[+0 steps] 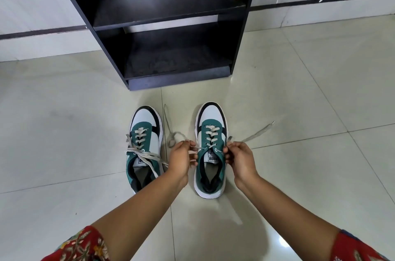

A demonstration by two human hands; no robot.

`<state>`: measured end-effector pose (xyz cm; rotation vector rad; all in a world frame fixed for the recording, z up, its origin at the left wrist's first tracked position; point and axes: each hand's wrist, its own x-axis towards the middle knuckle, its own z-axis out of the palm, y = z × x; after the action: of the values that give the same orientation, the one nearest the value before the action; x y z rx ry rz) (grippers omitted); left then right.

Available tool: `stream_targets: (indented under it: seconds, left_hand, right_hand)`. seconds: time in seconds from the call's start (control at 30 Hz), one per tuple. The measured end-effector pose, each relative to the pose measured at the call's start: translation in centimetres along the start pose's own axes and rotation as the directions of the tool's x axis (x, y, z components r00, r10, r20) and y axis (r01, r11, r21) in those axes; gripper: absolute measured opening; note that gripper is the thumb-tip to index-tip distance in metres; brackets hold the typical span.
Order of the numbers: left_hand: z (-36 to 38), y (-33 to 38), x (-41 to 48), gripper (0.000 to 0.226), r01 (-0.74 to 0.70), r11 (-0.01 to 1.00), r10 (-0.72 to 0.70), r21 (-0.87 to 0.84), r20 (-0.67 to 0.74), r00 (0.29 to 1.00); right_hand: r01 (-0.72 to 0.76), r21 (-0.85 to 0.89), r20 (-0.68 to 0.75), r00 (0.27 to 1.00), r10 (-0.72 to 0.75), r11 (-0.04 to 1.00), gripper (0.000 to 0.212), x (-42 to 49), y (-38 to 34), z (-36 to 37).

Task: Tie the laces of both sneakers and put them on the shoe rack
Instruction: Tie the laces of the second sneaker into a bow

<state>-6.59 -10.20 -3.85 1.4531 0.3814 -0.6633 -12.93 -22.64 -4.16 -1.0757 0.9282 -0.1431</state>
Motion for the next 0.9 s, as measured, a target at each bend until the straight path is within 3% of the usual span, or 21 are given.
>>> stream_targets:
  seconds: [0.07,0.17,0.27,0.33,0.43,0.5,0.57,0.63,0.73,0.8,0.9]
  left_hand:
    - [0.0,0.5,-0.3,0.029,-0.184,0.975,0.179,0.126,0.052,0.982]
    - [-0.4,1.4,-0.4,0.032,-0.531,0.807,0.453,0.257,0.308,0.837]
    - [-0.6,2.0,-0.3,0.027,-0.712,0.622,0.483,0.326,0.556,0.676]
    - [-0.6,2.4,-0.3,0.020,-0.795,0.490,0.479,0.359,0.650,0.589]
    - [-0.9,2.8,0.4,0.022,-0.880,0.139,0.534,0.455,0.713,0.454]
    - [-1.2,3.0,0.6,0.016,-0.875,0.027,0.558,0.483,0.719,0.414]
    - [-1.1,3.3,0.0,0.016,-0.848,0.138,0.584,0.512,0.649,0.487]
    - [-0.9,3.3,-0.5,0.026,-0.765,0.244,0.595,0.596,0.531,0.603]
    - [-0.5,3.5,-0.5,0.030,-0.598,0.161,0.592,0.786,0.408,0.695]
    - [-0.3,3.9,-0.5,0.026,-0.509,0.131,0.539,0.851,0.370,0.757]
    - [0.0,4.5,-0.9,0.024,-0.487,0.085,0.479,0.869,0.393,0.785]
  right_hand:
    - [0.087,-0.135,0.082,0.994,-0.076,0.987,0.014,-0.1,-0.7,0.2]
    - [0.329,-0.353,0.257,0.934,-0.247,0.876,0.015,-0.4,-2.0,0.4]
    - [0.524,-0.535,0.424,0.845,-0.325,0.663,0.014,-1.1,-3.1,0.6]
    - [0.569,-0.564,0.466,0.817,-0.339,0.598,0.013,-1.5,-3.5,0.7]
    - [0.561,-0.562,0.419,0.827,-0.376,0.608,0.018,-1.7,-3.7,0.4]
    - [0.532,-0.514,0.370,0.845,-0.385,0.673,0.011,-1.8,-3.3,0.2]
    - [0.531,-0.456,0.356,0.844,-0.401,0.714,0.014,-2.1,-2.8,0.0]
    - [0.602,-0.459,0.392,0.797,-0.459,0.653,0.017,-2.2,-2.1,0.0]
    - [0.665,-0.535,0.433,0.746,-0.507,0.521,0.009,-2.2,-0.8,-0.1]
    - [0.663,-0.589,0.429,0.741,-0.517,0.462,0.026,-2.2,-0.2,0.0]
    - [0.653,-0.662,0.437,0.734,-0.520,0.368,0.041,-2.3,0.2,0.4]
